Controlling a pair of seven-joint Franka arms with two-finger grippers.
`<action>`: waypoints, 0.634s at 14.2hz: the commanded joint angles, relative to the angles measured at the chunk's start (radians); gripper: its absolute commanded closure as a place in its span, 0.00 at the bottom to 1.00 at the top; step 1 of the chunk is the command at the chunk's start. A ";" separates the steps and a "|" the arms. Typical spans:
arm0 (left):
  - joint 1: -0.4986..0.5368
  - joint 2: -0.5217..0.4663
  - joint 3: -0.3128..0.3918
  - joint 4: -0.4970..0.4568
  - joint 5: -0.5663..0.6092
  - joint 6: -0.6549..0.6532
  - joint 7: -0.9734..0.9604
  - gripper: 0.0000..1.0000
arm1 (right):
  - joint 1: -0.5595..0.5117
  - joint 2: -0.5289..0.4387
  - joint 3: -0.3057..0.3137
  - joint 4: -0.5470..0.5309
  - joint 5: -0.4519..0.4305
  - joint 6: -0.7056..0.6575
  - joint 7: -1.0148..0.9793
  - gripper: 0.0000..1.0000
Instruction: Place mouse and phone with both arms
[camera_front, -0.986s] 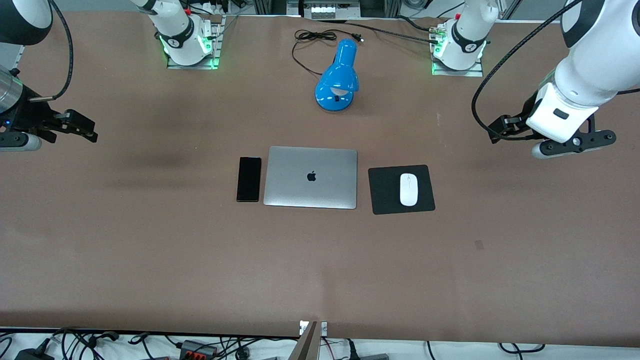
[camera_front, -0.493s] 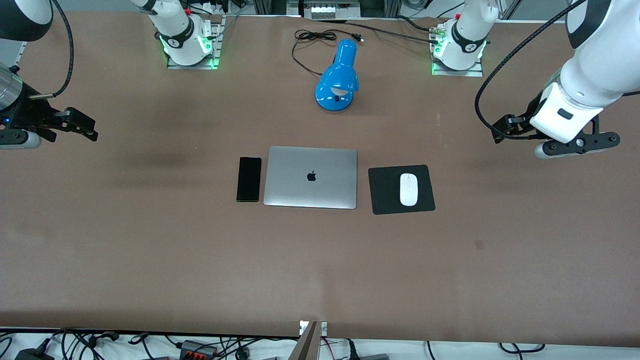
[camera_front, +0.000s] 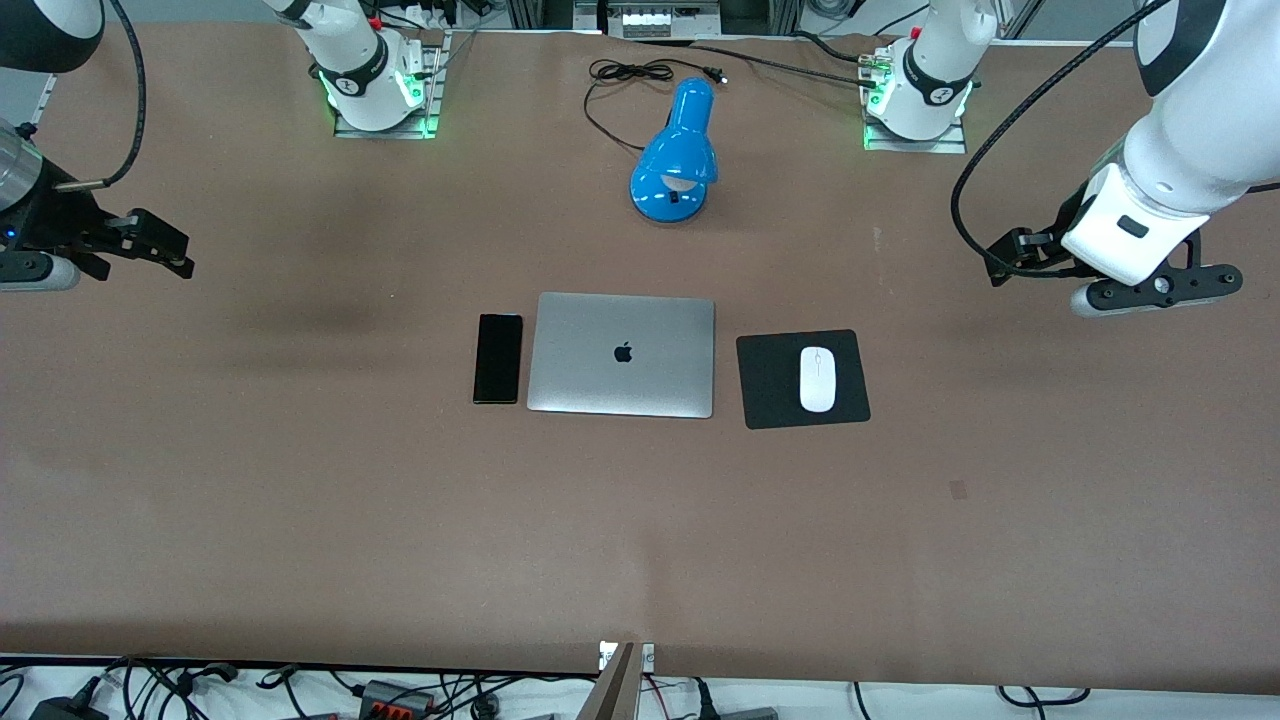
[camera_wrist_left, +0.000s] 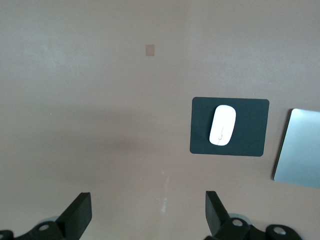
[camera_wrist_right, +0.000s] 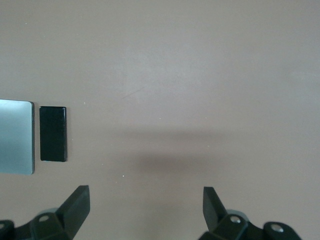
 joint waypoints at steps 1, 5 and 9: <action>0.003 0.013 -0.003 0.038 -0.027 -0.012 0.129 0.00 | -0.028 -0.026 0.023 -0.024 -0.005 -0.006 -0.011 0.00; 0.001 0.014 0.001 0.046 -0.027 -0.013 0.166 0.00 | -0.028 -0.049 0.023 -0.027 0.000 -0.023 -0.011 0.00; 0.004 0.016 0.006 0.046 -0.029 -0.019 0.177 0.00 | -0.029 -0.052 0.022 -0.029 0.003 -0.038 -0.011 0.00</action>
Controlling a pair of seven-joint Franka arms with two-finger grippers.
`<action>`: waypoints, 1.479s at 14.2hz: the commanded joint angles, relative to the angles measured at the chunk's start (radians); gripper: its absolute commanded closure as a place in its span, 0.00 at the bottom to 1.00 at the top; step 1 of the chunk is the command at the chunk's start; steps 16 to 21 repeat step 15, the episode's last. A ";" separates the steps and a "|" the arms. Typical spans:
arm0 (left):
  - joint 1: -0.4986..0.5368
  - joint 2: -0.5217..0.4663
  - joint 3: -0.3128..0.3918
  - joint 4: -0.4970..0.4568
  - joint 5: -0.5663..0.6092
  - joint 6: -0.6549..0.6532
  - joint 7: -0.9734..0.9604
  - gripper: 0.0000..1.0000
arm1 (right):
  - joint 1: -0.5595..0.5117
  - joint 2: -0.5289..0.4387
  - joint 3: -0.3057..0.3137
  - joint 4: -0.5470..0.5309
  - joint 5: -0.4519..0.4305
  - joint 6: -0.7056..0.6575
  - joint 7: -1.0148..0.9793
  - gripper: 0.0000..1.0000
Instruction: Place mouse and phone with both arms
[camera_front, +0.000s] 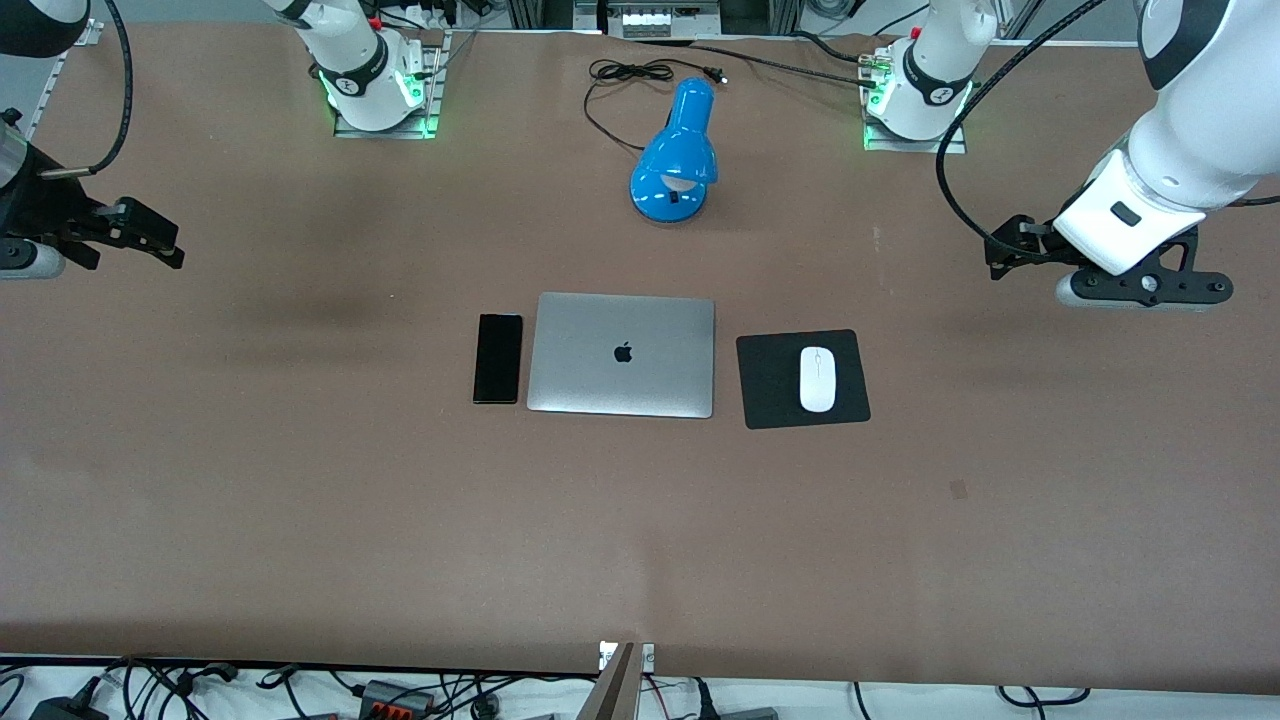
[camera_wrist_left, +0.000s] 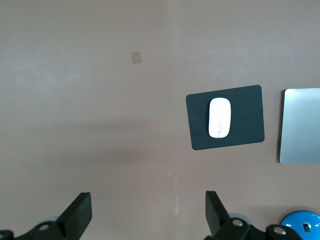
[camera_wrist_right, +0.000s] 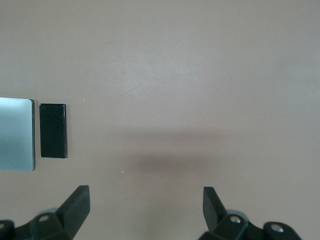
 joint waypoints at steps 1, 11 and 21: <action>0.002 0.013 0.003 0.028 -0.027 -0.019 0.031 0.00 | -0.019 -0.029 0.015 -0.022 0.001 -0.037 -0.020 0.00; 0.004 0.013 0.003 0.028 -0.028 -0.019 0.031 0.00 | -0.019 -0.032 0.014 -0.022 -0.001 -0.032 -0.026 0.00; 0.004 0.013 0.005 0.028 -0.028 -0.019 0.031 0.00 | -0.019 -0.039 0.014 -0.025 -0.001 -0.034 -0.026 0.00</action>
